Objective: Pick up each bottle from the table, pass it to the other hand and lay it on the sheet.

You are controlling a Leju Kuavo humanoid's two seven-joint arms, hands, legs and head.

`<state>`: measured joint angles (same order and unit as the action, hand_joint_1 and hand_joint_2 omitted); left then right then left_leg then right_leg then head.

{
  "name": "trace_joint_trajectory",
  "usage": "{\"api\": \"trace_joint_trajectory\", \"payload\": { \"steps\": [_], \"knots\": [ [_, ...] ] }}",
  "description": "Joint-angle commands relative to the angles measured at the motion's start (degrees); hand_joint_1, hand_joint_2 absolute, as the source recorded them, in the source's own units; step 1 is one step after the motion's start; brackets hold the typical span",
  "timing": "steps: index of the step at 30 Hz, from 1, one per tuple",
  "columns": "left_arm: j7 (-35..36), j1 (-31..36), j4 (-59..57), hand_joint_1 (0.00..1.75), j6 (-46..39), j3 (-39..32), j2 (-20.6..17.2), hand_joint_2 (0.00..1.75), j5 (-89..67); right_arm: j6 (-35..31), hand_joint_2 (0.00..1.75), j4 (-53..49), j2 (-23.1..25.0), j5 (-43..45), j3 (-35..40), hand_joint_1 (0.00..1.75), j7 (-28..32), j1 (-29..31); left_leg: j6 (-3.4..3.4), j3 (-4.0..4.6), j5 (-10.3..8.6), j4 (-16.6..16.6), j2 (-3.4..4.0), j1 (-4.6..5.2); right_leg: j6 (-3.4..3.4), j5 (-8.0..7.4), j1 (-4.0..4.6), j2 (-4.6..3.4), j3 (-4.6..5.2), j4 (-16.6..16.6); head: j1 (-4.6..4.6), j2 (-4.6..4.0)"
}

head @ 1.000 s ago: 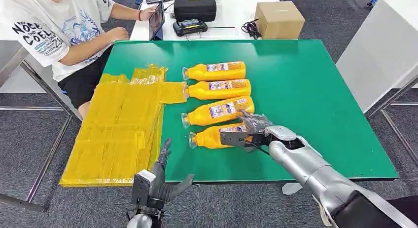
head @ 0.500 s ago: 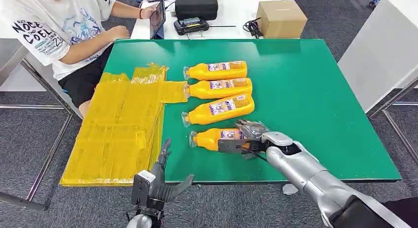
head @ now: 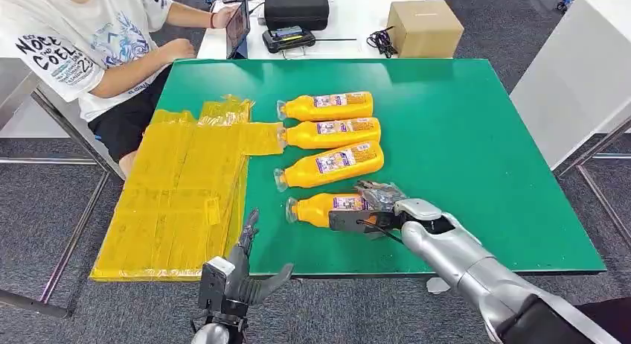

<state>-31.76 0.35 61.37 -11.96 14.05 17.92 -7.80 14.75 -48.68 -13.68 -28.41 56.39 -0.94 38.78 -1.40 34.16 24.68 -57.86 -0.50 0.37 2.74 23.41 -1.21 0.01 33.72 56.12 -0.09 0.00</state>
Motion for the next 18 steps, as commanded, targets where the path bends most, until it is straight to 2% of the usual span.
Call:
{"api": "trace_joint_trajectory", "payload": {
  "steps": [1,7,10,13,15,16,17,18],
  "knots": [
    [0.3,1.3,-1.9,0.00,0.0,-0.5,-0.8,1.75,0.2,0.9,1.75,3.7,0.1,1.0,1.9,1.75,1.1,1.5,0.09,-0.09,0.02,0.0,0.03,-0.07,-0.11,0.00,0.07,0.00,-0.10,0.0,0.00,0.00],
    [0.3,1.0,-1.4,0.00,0.0,-0.5,-0.9,1.75,0.3,-1.5,1.75,1.8,0.4,1.5,0.1,1.75,1.6,0.5,0.11,-0.08,0.04,0.0,0.05,-0.10,-0.14,0.01,0.11,-0.01,-0.10,-0.1,0.00,0.00],
    [0.3,0.9,-1.4,0.00,0.1,-0.5,-0.8,1.75,0.4,-5.2,1.75,-1.6,0.1,4.4,-4.0,1.75,5.5,-2.4,0.09,-0.10,0.03,0.0,0.03,-0.06,-0.11,0.02,0.07,0.00,-0.10,-0.1,0.00,0.00],
    [0.0,0.6,-0.9,0.00,-0.1,-0.7,-0.7,1.75,0.7,-12.1,1.75,-11.4,0.8,6.3,-12.5,1.75,10.5,-10.9,0.09,-0.09,0.03,0.0,-0.06,-0.09,-0.11,0.03,0.09,0.09,-0.13,-0.1,0.00,0.00],
    [-0.2,-0.3,0.6,0.00,-0.3,-0.8,-0.7,1.75,1.1,-16.8,1.75,-20.1,4.4,5.6,-21.0,1.75,13.9,-19.0,0.13,-0.11,0.07,0.0,-0.12,-0.15,-0.16,0.07,0.16,0.15,-0.19,-0.1,0.02,0.00],
    [-0.2,-0.4,0.9,0.00,-0.3,-0.8,-0.8,1.75,1.1,-16.4,1.75,-21.8,4.6,4.7,-21.4,1.75,13.1,-20.0,0.14,-0.16,0.09,0.1,-0.05,-0.18,-0.16,0.07,0.19,0.06,-0.20,-0.2,-0.02,0.00],
    [-0.2,-1.0,1.7,0.00,-0.7,-1.1,-0.7,1.75,1.5,-20.7,1.75,-26.0,7.7,5.1,-26.3,1.75,16.7,-23.6,0.09,0.01,0.05,0.1,-0.01,-0.11,-0.10,0.03,0.11,0.01,-0.02,-0.1,0.00,0.00],
    [-0.3,-1.5,2.5,0.00,-0.8,-1.0,-0.8,1.75,1.6,-22.2,1.75,-29.1,9.6,4.9,-28.7,1.75,18.7,-25.7,0.14,-0.04,0.12,0.1,0.03,-0.15,-0.16,0.08,0.16,-0.01,-0.08,-0.1,0.00,0.00]
  ]
}}
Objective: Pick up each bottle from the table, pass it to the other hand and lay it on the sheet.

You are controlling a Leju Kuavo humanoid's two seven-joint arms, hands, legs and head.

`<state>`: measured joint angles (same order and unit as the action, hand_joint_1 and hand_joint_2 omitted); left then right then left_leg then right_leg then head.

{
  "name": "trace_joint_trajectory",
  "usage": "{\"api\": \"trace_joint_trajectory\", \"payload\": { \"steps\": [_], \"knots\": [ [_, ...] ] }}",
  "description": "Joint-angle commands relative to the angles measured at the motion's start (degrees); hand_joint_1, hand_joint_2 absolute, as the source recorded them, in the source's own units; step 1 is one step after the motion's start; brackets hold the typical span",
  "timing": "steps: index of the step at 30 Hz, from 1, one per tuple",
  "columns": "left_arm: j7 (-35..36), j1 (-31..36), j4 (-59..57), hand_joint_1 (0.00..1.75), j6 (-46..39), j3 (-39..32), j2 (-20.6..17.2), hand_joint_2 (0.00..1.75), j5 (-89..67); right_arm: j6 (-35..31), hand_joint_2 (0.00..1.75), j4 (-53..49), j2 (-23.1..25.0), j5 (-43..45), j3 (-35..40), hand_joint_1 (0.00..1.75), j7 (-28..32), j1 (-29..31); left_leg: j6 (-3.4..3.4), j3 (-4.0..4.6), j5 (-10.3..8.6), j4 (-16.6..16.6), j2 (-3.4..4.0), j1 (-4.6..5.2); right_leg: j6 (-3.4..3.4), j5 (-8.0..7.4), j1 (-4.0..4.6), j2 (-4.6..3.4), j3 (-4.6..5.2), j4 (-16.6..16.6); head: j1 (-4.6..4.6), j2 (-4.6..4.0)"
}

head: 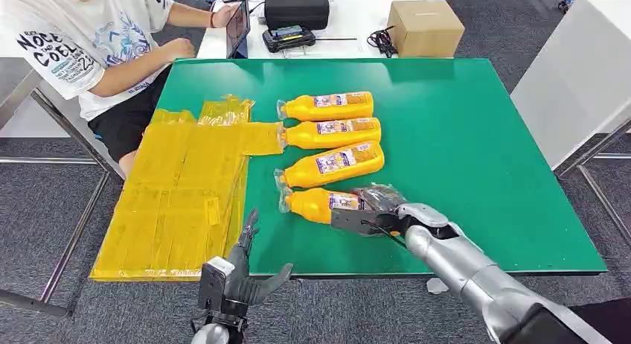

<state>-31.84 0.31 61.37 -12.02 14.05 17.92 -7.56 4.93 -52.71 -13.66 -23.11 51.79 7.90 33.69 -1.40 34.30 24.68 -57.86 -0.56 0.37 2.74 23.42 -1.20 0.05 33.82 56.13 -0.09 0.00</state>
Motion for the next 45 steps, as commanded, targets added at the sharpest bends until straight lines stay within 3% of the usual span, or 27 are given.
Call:
{"api": "trace_joint_trajectory", "payload": {
  "steps": [1,3,9,19,23,29,34,45],
  "knots": [
    [-0.2,-1.7,2.9,0.00,-0.7,-0.9,-0.8,1.75,1.4,-12.0,1.75,-26.7,9.9,-1.2,-24.2,1.75,9.2,-21.3,0.14,-0.13,0.13,0.0,0.02,-0.14,-0.17,0.11,0.15,0.02,-0.16,-0.1,0.02,0.00],
    [-0.4,-2.2,4.0,0.00,-1.0,-1.1,-0.6,1.75,2.4,-17.0,1.75,-31.4,13.4,-1.1,-28.4,1.75,13.5,-24.5,0.24,-0.17,0.28,0.0,0.14,-0.23,-0.28,0.23,0.23,-0.09,-0.14,0.0,-0.04,0.00],
    [-0.6,-3.2,8.1,0.00,-1.6,-0.6,-0.8,1.75,4.1,-23.9,1.75,-36.5,17.3,-1.8,-33.4,1.75,16.4,-29.4,0.09,0.31,0.09,0.0,-0.11,-0.11,-0.13,0.13,0.10,0.14,0.28,0.0,0.00,0.00],
    [0.6,-3.8,10.9,0.00,1.2,0.4,-1.5,1.75,8.6,-25.7,1.75,-36.1,18.7,-1.6,-36.0,1.75,18.9,-30.8,0.10,0.24,0.07,0.0,-0.09,-0.05,-0.14,0.10,0.05,0.14,0.22,0.0,0.00,0.00],
    [6.2,-3.5,13.3,0.00,13.1,5.1,-4.2,1.75,21.4,-28.0,1.75,-30.4,20.5,-3.4,-37.0,1.75,24.0,-32.5,0.10,0.18,0.07,0.1,-0.12,-0.08,-0.14,0.09,0.08,0.17,0.16,-0.1,0.00,0.00],
    [8.2,-2.0,12.8,0.00,19.1,8.8,-5.8,1.75,27.3,-27.2,1.75,-17.7,24.2,-2.8,-34.4,1.75,27.6,-32.7,0.11,0.07,0.07,0.1,0.04,-0.10,-0.15,0.06,0.10,0.06,0.08,-0.2,0.00,0.00],
    [8.4,-0.8,11.2,0.00,19.3,9.9,-5.6,1.75,27.4,-26.7,1.75,-5.6,27.4,-2.7,-28.6,1.75,30.9,-29.6,0.13,0.07,0.08,0.1,0.11,-0.12,-0.18,0.05,0.12,-0.02,0.10,-0.1,0.00,0.00],
    [8.5,-0.5,10.5,0.00,19.1,10.8,-5.6,1.75,26.3,-24.7,1.75,-1.4,28.8,-1.9,-25.0,1.75,29.6,-26.7,0.13,0.08,0.09,0.1,0.09,-0.13,-0.16,0.08,0.12,0.01,0.08,-0.1,0.00,0.00]
  ]
}}
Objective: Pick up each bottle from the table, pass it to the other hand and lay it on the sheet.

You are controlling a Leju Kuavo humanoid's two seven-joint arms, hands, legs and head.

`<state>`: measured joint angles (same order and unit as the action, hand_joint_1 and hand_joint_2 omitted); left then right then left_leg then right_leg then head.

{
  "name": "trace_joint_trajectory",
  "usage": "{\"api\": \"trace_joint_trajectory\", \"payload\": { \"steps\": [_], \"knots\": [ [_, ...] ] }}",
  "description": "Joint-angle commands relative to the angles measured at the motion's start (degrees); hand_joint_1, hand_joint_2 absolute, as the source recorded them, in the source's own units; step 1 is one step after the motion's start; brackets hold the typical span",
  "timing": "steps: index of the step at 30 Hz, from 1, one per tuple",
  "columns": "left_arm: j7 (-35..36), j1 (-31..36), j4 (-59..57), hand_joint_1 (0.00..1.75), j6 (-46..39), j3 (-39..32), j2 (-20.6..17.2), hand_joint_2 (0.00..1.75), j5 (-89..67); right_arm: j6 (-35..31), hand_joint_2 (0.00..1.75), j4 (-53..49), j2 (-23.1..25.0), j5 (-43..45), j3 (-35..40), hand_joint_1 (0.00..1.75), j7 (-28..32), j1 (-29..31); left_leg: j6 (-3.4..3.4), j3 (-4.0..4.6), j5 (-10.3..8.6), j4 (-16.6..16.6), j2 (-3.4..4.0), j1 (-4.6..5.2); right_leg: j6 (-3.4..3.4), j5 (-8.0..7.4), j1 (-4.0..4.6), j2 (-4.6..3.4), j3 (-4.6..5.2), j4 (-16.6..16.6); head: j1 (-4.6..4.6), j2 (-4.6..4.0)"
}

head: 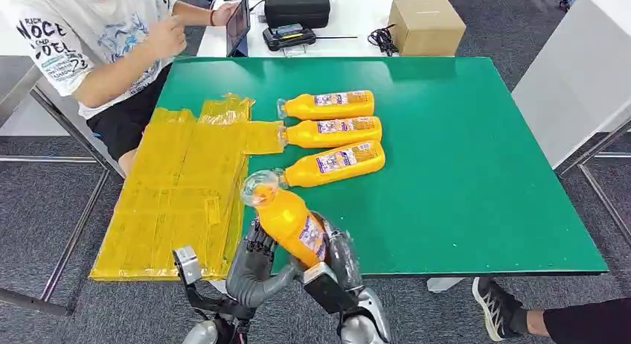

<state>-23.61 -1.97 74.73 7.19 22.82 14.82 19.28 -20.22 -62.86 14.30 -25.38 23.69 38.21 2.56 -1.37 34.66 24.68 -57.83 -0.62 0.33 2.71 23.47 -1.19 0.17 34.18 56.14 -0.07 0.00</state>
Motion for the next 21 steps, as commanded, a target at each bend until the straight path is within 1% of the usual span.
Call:
{"api": "trace_joint_trajectory", "payload": {
  "steps": [1,2,3,5,10,11,15,16,17,20,21],
  "knots": [
    [0.2,1.8,-2.8,0.00,-0.2,2.0,-2.5,1.75,-0.5,0.5,1.75,8.8,0.7,0.4,3.1,1.75,-0.8,4.4,0.06,-0.18,0.05,0.0,0.09,-0.03,-0.08,0.02,0.04,-0.07,-0.16,-0.1,0.00,0.00],
    [0.2,1.8,-2.8,0.00,-0.2,2.0,-2.5,1.75,-0.5,0.5,1.75,8.8,0.7,0.4,3.1,1.75,-0.8,4.4,0.10,-0.28,0.09,0.1,0.14,-0.08,-0.13,0.02,0.10,-0.11,-0.27,-0.1,-0.02,0.00],
    [0.2,1.8,-2.8,0.00,-0.2,2.0,-2.5,1.75,-0.5,0.5,1.75,8.8,0.7,0.4,3.1,1.75,-0.8,4.4,0.06,-0.15,0.04,0.0,0.07,-0.02,-0.08,0.01,0.03,-0.05,-0.13,-0.1,0.00,0.00],
    [0.2,1.8,-2.8,0.00,-0.2,2.0,-2.5,1.75,-0.5,0.5,1.75,8.8,0.6,0.4,3.1,1.75,-0.8,4.4,0.12,-0.30,0.12,0.0,0.10,-0.09,-0.16,0.07,0.11,-0.06,-0.31,-0.1,0.00,0.00],
    [0.2,1.8,-2.8,0.00,-0.2,2.0,-2.5,1.75,-0.5,0.5,1.75,8.8,0.6,0.4,3.1,1.75,-0.8,4.4,0.07,-0.16,0.04,0.0,0.04,-0.03,-0.09,0.02,0.04,-0.02,-0.15,-0.1,0.00,0.00],
    [0.2,1.8,-2.8,0.00,-0.2,2.0,-2.5,1.75,-0.5,0.5,1.75,8.8,0.6,0.4,3.1,1.75,-0.8,4.4,0.11,-0.29,0.09,0.1,0.09,-0.09,-0.15,0.05,0.11,-0.06,-0.28,-0.1,-0.02,0.00],
    [0.1,2.4,-3.6,0.00,-1.2,2.0,-1.9,1.75,-2.1,1.1,1.75,10.3,1.5,-1.1,6.2,1.75,-1.7,6.3,0.07,-0.16,0.05,0.0,0.10,-0.03,-0.09,0.01,0.04,-0.07,-0.13,-0.1,-0.02,0.00],
    [0.1,2.4,-3.7,0.00,-1.4,2.0,-1.9,1.75,-2.3,1.1,1.75,10.4,1.7,-1.2,6.5,1.75,-1.7,6.3,0.10,-0.25,0.10,0.0,0.13,-0.08,-0.14,0.04,0.10,-0.09,-0.24,-0.1,0.00,0.00],
    [0.1,2.5,-3.8,0.00,-1.4,2.0,-1.9,1.75,-2.3,1.3,1.75,10.7,2.1,-1.2,6.9,1.75,-1.7,6.3,0.07,-0.16,0.06,0.0,0.11,-0.03,-0.10,0.02,0.05,-0.08,-0.13,0.0,0.00,0.00],
    [0.4,2.7,-5.2,0.00,-1.9,1.3,-1.5,1.75,-2.3,2.1,1.75,14.2,2.7,-1.1,8.9,1.75,-2.4,7.7,0.13,-0.32,0.14,0.0,0.18,-0.13,-0.18,0.06,0.15,-0.13,-0.31,-0.1,-0.02,0.00],
    [0.4,2.8,-5.6,0.00,-1.9,1.2,-1.4,1.75,-2.3,2.4,1.75,14.9,2.8,-1.1,9.2,1.75,-2.4,7.7,0.09,-0.23,0.07,0.0,0.09,-0.06,-0.13,0.04,0.08,-0.05,-0.22,-0.1,-0.02,0.00]
  ]
}}
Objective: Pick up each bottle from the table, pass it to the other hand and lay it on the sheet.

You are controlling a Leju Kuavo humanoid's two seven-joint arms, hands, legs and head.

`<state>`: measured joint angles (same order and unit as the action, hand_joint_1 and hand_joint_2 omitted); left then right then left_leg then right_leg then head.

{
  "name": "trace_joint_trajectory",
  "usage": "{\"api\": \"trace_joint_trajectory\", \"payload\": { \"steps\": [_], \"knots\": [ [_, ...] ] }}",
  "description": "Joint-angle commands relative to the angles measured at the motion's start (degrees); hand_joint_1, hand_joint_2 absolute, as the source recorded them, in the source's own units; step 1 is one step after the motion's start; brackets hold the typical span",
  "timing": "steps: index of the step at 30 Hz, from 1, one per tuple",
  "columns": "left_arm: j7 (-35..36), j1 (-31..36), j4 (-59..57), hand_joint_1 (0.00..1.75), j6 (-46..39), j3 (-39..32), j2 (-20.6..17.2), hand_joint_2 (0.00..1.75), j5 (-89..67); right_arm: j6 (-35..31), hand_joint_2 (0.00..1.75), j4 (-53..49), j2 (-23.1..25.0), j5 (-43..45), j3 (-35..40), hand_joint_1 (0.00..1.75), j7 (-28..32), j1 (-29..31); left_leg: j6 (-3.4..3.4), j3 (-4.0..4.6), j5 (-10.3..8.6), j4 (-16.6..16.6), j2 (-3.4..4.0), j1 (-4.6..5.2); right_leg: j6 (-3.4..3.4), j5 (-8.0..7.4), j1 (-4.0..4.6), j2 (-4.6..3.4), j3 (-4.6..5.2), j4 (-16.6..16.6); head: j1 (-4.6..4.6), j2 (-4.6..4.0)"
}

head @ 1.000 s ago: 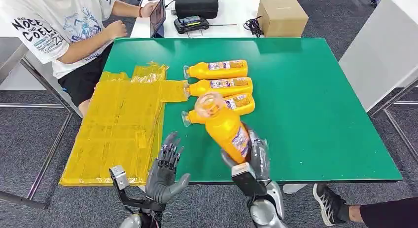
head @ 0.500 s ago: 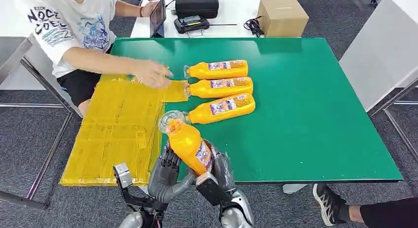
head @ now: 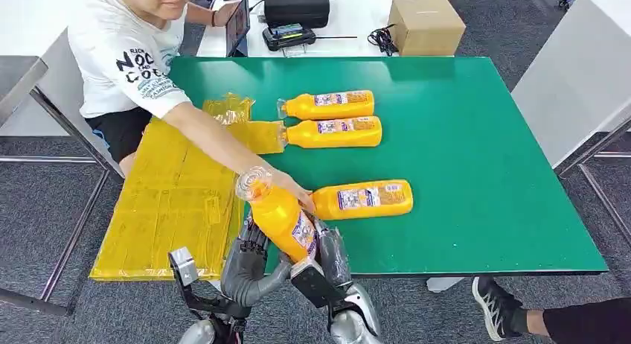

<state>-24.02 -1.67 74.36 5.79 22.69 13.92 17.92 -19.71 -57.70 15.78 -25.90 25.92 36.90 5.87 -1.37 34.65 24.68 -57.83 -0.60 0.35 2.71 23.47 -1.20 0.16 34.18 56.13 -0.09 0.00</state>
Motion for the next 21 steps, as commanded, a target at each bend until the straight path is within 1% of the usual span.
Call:
{"api": "trace_joint_trajectory", "payload": {
  "steps": [1,2,4,5,7,9,10,11,12,15,16,17,18,20,21],
  "knots": [
    [0.8,2.7,-5.8,0.00,-0.8,0.9,-0.4,1.75,-0.9,2.5,1.75,10.6,1.2,-0.5,7.9,1.75,-0.5,4.6,0.13,-0.31,0.12,0.0,0.10,-0.14,-0.17,0.06,0.15,-0.06,-0.34,-0.1,0.02,0.00],
    [0.7,2.9,-6.2,0.00,-1.4,0.5,-0.2,1.75,-1.1,2.6,1.75,11.1,1.2,-0.5,8.4,1.75,-0.4,4.5,0.08,-0.18,0.06,0.0,0.08,-0.07,-0.10,0.02,0.08,-0.07,-0.18,-0.1,0.02,0.00],
    [0.7,3.1,-6.6,0.00,-1.6,0.0,0.0,1.75,-1.1,3.3,1.75,12.5,0.4,-1.1,9.7,1.75,-0.7,4.5,0.15,-0.40,0.16,0.0,0.19,-0.15,-0.19,0.08,0.17,-0.15,-0.40,-0.1,0.02,0.00],
    [0.7,3.0,-6.2,0.00,-1.2,-0.1,0.1,1.75,-0.6,3.5,1.75,12.7,0.1,-0.5,9.5,1.75,0.0,4.2,0.09,-0.26,0.08,0.1,0.07,-0.08,-0.12,0.05,0.09,-0.04,-0.27,-0.1,0.02,0.00],
    [0.9,2.9,-5.9,0.00,-1.0,-0.1,0.1,1.75,-0.3,4.0,1.75,12.9,-0.5,-0.4,9.6,1.75,0.6,3.9,0.08,-0.21,0.07,0.0,0.07,-0.07,-0.11,0.04,0.08,-0.05,-0.21,-0.1,0.00,0.00],
    [0.8,2.8,-5.1,0.00,-1.1,-0.4,0.1,1.75,0.3,5.0,1.75,13.2,-1.2,-1.1,10.6,1.75,1.1,3.4,0.12,-0.33,0.13,0.0,0.04,-0.13,-0.15,0.09,0.14,-0.01,-0.37,-0.1,0.04,0.00],
    [0.8,2.8,-5.0,0.00,-1.2,-0.5,0.0,1.75,0.3,5.3,1.75,13.2,-1.3,-1.3,11.0,1.75,1.2,3.2,0.08,-0.22,0.07,0.0,0.03,-0.08,-0.10,0.05,0.09,-0.01,-0.25,-0.1,-0.02,0.00],
    [0.9,3.0,-5.2,0.00,-1.2,-0.7,0.0,1.75,0.4,5.1,1.75,13.3,-1.5,-2.3,11.7,1.75,1.3,3.1,0.10,-0.33,0.13,0.0,0.03,-0.12,-0.14,0.09,0.13,0.00,-0.37,-0.1,0.02,0.00],
    [0.9,3.2,-5.4,0.00,-1.3,-0.8,0.0,1.75,0.4,5.3,1.75,13.3,-1.4,-2.6,12.1,1.75,1.3,3.1,0.08,-0.21,0.07,0.0,-0.02,-0.10,-0.10,0.06,0.11,0.05,-0.26,-0.1,0.02,0.00],
    [1.0,3.6,-6.3,0.00,-1.5,-1.4,0.2,1.75,0.4,6.2,1.75,13.0,-1.5,-4.1,13.9,1.75,0.5,3.2,0.10,-0.26,0.09,0.0,-0.03,-0.11,-0.14,0.09,0.12,0.06,-0.30,-0.1,0.02,0.00],
    [1.3,3.8,-6.7,0.00,-1.1,-1.7,0.4,1.75,0.9,6.6,1.75,13.2,-1.6,-4.6,14.5,1.75,0.1,3.3,0.05,-0.12,0.03,0.0,-0.05,-0.04,-0.07,0.04,0.05,0.06,-0.13,-0.1,0.02,0.00],
    [1.4,3.8,-6.8,0.00,-1.1,-1.8,0.4,1.75,1.0,6.8,1.75,13.4,-1.5,-4.8,14.8,1.75,-0.2,3.4,0.11,-0.25,0.08,0.0,-0.05,-0.12,-0.14,0.09,0.13,0.09,-0.29,-0.1,0.00,0.00],
    [1.4,3.9,-6.9,0.00,-1.0,-1.8,0.5,1.75,1.0,6.9,1.75,14.1,-1.5,-5.1,15.2,1.75,-0.5,3.5,0.07,-0.14,0.03,0.0,-0.07,-0.05,-0.09,0.05,0.06,0.09,-0.16,-0.1,0.00,0.00],
    [1.7,3.9,-7.1,0.00,-0.4,-1.8,0.6,1.75,1.4,6.6,1.75,15.1,-1.6,-5.7,15.6,1.75,-0.6,3.8,0.15,-0.32,0.12,0.0,-0.05,-0.18,-0.19,0.11,0.20,0.09,-0.39,-0.1,0.02,0.00],
    [1.7,3.9,-7.1,0.00,-0.4,-1.8,0.6,1.75,1.4,6.6,1.75,15.1,-1.6,-5.7,15.6,1.75,-0.6,3.8,0.09,-0.19,0.06,0.0,-0.06,-0.09,-0.12,0.07,0.10,0.09,-0.22,-0.1,0.00,0.00]
  ]
}}
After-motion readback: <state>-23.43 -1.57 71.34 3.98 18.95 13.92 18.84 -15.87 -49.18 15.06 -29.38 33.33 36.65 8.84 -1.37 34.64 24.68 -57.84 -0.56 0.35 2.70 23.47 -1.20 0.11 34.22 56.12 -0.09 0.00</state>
